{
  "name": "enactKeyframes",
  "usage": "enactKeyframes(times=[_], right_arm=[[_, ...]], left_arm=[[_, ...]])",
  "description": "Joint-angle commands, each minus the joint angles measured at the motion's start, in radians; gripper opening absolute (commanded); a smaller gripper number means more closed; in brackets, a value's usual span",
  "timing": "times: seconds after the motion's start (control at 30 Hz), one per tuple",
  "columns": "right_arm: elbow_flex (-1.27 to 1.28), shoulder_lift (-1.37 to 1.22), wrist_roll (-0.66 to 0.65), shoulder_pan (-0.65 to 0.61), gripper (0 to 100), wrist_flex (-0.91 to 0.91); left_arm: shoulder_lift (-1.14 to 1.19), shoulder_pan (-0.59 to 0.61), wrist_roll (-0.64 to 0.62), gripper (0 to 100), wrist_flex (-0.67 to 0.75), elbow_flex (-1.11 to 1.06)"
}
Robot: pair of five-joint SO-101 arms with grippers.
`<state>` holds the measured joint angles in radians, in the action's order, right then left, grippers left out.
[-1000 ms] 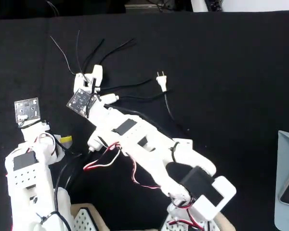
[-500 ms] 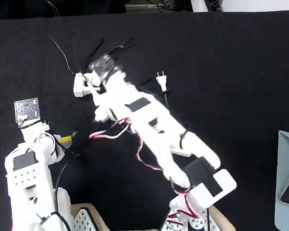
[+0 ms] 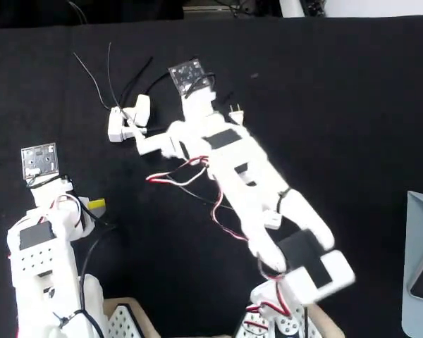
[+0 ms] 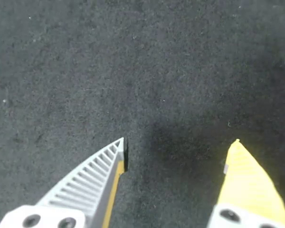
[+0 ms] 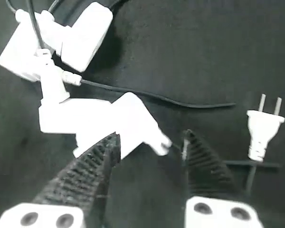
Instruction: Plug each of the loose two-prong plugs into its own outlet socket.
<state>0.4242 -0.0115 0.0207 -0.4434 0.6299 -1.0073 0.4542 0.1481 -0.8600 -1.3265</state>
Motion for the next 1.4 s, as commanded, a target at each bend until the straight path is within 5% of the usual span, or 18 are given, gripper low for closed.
enactKeyframes(times=[0.0,0.27,0.5,0.63,0.9,1.37], right_arm=[[-0.074,0.188,0.009,0.057,20.8,0.173],[-0.038,0.452,0.003,0.302,18.3,0.48],[0.159,0.46,0.003,0.341,18.3,0.552],[0.251,0.456,0.002,0.338,18.8,0.537],[0.332,0.415,-0.051,0.336,18.4,0.216],[-0.091,-0.17,-0.026,0.336,18.4,0.172]], left_arm=[[-0.014,0.005,-0.006,33,0.02,0.005],[-0.014,0.004,-0.006,33,0.02,0.004],[-0.014,0.004,-0.006,33,0.02,0.004],[-0.014,0.004,-0.006,33,0.02,0.004],[-0.011,0.004,-0.006,33,0.02,0.002],[-0.014,0.004,-0.006,33,0.06,-0.022]])
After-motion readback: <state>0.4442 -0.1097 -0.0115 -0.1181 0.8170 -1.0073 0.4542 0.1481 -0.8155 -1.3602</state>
